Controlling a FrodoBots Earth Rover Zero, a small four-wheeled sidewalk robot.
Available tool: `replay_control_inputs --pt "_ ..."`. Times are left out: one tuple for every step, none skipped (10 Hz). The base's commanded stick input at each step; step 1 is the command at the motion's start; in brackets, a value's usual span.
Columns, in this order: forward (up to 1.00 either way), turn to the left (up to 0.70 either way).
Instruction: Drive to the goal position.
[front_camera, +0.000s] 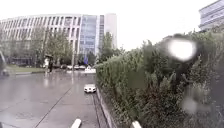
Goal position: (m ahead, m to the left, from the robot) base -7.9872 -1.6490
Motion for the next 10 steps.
replay_control_inputs --pt "0.04 0.0" --pt "0.04 0.0" --pt "0.05 0.0" --pt "0.05 0.0" --pt "0.05 0.0" --pt "0.05 0.0" --pt "0.05 0.0" --pt "0.05 0.0" --pt "0.04 0.0" --pt "0.05 0.0"
